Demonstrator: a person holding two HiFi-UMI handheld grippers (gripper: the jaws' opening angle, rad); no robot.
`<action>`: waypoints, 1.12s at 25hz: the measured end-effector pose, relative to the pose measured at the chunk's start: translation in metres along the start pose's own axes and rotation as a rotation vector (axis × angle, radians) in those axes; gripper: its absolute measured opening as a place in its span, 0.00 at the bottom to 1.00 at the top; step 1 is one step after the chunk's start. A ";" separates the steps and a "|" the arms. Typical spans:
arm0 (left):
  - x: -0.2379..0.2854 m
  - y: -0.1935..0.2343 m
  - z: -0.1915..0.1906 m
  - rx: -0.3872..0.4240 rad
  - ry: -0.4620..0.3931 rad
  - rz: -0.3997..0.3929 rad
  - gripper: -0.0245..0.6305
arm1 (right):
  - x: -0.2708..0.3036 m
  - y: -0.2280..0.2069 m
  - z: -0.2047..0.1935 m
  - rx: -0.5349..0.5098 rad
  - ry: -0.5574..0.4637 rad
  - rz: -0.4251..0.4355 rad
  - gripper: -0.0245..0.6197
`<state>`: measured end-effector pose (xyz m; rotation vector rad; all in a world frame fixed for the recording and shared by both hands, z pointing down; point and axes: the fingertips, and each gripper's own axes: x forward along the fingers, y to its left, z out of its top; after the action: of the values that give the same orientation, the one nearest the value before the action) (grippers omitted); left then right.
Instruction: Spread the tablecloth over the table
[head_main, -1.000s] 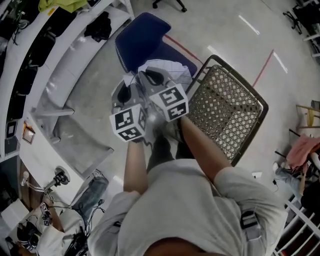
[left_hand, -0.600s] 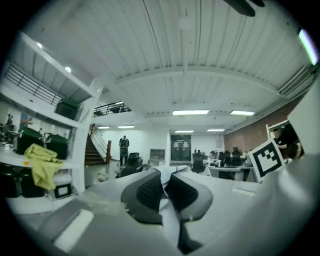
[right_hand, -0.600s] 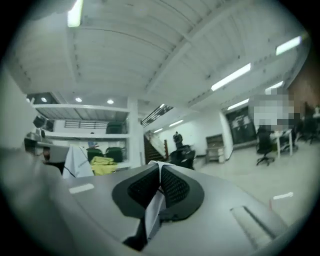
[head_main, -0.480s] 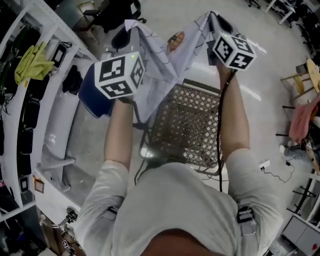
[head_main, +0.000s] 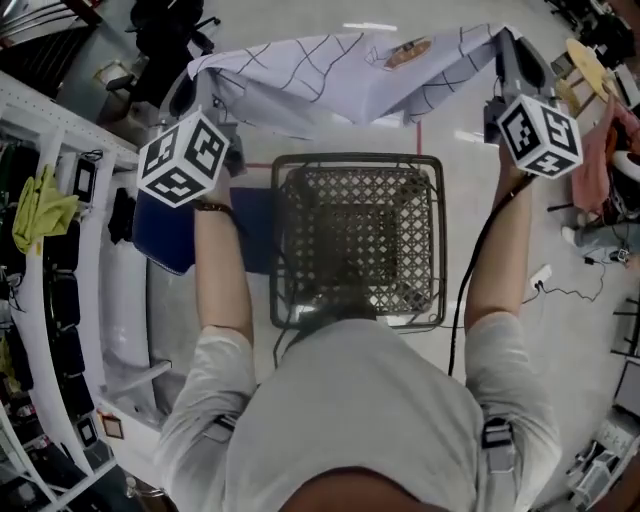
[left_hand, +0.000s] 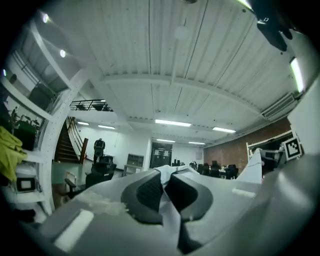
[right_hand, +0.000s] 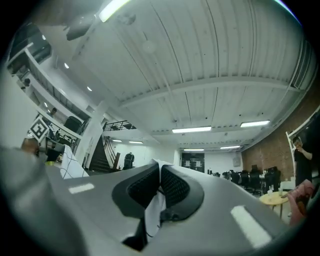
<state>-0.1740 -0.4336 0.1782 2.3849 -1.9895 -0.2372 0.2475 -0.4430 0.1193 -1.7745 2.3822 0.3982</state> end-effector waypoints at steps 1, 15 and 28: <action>-0.004 0.005 -0.020 -0.018 0.036 0.007 0.07 | -0.017 -0.007 -0.020 0.011 0.038 -0.008 0.05; -0.157 0.158 -0.067 0.000 0.133 0.397 0.07 | -0.101 0.045 -0.194 0.171 0.442 0.095 0.05; -0.143 -0.064 -0.235 0.017 0.371 -0.006 0.07 | -0.305 -0.083 -0.244 0.278 0.518 -0.271 0.05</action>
<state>-0.1049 -0.3000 0.4174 2.2399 -1.8181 0.2082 0.4263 -0.2581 0.4245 -2.2151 2.2803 -0.4583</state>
